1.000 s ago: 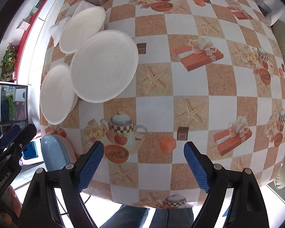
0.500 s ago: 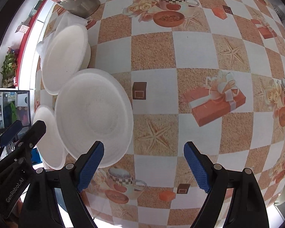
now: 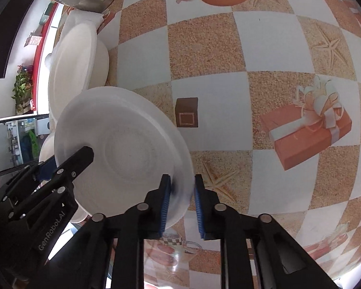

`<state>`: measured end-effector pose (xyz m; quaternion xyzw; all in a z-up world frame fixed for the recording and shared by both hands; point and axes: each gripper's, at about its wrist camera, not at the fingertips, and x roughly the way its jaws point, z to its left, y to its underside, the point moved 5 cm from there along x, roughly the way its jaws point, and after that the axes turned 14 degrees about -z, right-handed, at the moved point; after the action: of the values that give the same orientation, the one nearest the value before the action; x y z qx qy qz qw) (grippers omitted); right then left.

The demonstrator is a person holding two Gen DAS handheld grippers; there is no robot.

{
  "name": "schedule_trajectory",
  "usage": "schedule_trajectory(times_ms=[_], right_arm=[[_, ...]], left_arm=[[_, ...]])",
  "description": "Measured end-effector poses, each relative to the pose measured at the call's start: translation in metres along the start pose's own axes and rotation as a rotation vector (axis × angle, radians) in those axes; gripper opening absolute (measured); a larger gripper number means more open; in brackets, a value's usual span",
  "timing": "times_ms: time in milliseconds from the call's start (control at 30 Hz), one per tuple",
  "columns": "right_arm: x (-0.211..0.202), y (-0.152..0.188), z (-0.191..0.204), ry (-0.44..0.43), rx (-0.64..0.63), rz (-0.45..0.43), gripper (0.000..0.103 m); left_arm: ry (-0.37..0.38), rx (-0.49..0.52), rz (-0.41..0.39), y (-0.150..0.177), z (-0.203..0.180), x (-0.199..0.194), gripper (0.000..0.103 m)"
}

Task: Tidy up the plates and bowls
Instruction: 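Lift the white plate and lower it onto the table beside the stack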

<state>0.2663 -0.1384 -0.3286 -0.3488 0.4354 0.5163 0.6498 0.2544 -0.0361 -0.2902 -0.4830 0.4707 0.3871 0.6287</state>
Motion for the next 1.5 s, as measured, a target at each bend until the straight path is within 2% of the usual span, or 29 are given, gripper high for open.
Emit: schedule_trajectory(times_ms=[100, 300, 467, 700, 1000, 1133, 1467, 1500], right_arm=[[-0.004, 0.002, -0.001, 0.0, -0.021, -0.012, 0.017], [-0.015, 0.005, -0.012, -0.002, -0.016, -0.02, 0.017], [-0.027, 0.018, -0.028, 0.02, -0.03, -0.015, 0.017], [-0.037, 0.06, -0.059, 0.079, -0.031, 0.019, 0.017], [-0.05, 0.13, -0.087, 0.145, -0.076, 0.059, 0.017], [-0.057, 0.148, -0.096, 0.186, -0.096, 0.052, 0.017], [-0.08, 0.169, -0.139, 0.26, -0.023, 0.031, 0.017], [-0.082, 0.172, -0.144, 0.265, -0.015, 0.03, 0.017]], left_arm=[[-0.023, 0.049, -0.011, 0.001, -0.009, -0.003, 0.026], [-0.01, 0.074, -0.023, 0.005, -0.027, -0.012, 0.026], [0.012, 0.109, -0.016, 0.024, -0.056, -0.017, 0.026], [0.052, 0.151, 0.022, 0.072, -0.095, -0.022, 0.026], [0.096, 0.21, 0.087, 0.14, -0.123, -0.029, 0.026], [0.123, 0.235, 0.092, 0.15, -0.145, -0.032, 0.028], [0.196, 0.319, 0.096, 0.174, -0.207, -0.044, 0.03], [0.202, 0.321, 0.096, 0.176, -0.202, -0.046, 0.035]])
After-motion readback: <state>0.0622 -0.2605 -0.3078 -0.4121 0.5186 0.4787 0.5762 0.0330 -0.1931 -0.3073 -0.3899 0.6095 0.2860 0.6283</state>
